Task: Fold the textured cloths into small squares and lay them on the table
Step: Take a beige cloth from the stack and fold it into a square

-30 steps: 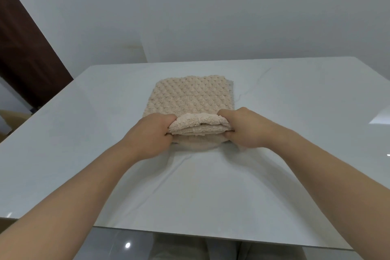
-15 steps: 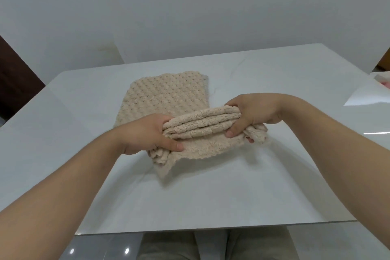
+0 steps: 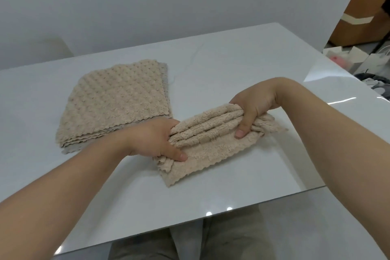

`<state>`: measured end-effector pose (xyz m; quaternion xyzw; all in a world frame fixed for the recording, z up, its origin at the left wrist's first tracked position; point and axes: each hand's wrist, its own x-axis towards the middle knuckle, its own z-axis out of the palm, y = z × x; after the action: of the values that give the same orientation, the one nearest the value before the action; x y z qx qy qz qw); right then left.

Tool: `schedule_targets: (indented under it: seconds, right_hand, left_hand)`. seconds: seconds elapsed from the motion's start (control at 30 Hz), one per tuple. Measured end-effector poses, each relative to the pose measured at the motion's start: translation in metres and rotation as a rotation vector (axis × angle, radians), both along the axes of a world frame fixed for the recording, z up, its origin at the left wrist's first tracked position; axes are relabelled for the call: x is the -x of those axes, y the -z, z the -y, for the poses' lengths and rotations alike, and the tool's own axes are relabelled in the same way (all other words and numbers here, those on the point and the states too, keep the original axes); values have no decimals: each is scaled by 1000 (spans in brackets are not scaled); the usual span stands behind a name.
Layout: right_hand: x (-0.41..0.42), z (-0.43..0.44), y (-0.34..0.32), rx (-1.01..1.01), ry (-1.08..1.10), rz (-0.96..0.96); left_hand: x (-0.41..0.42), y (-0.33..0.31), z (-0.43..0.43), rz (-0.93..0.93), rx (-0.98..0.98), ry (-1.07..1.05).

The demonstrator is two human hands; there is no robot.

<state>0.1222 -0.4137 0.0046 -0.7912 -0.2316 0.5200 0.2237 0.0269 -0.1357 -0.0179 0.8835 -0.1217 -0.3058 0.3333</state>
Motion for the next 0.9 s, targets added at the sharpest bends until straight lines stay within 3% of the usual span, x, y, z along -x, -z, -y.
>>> schedule_targets:
  seconds: [0.2,0.3,0.37,0.6,0.9]
  right_hand:
    - [7,7,5,-47,74,90]
    - [8,4,10,-34,65,62]
    - [7,1,10,-35,52,171]
    - [-2,-4,7,28,61,701]
    - [-10,-6,10,-101,174,836]
  left_hand:
    - [-10,-5,8,106,-366,207]
    - [-12,-9,5,14,-282,190]
    - [-13,-11,4,-5,-260,170]
    - [-14,-11,0,361,-388,19]
    - [-17,-13,-5,527,-246,-210]
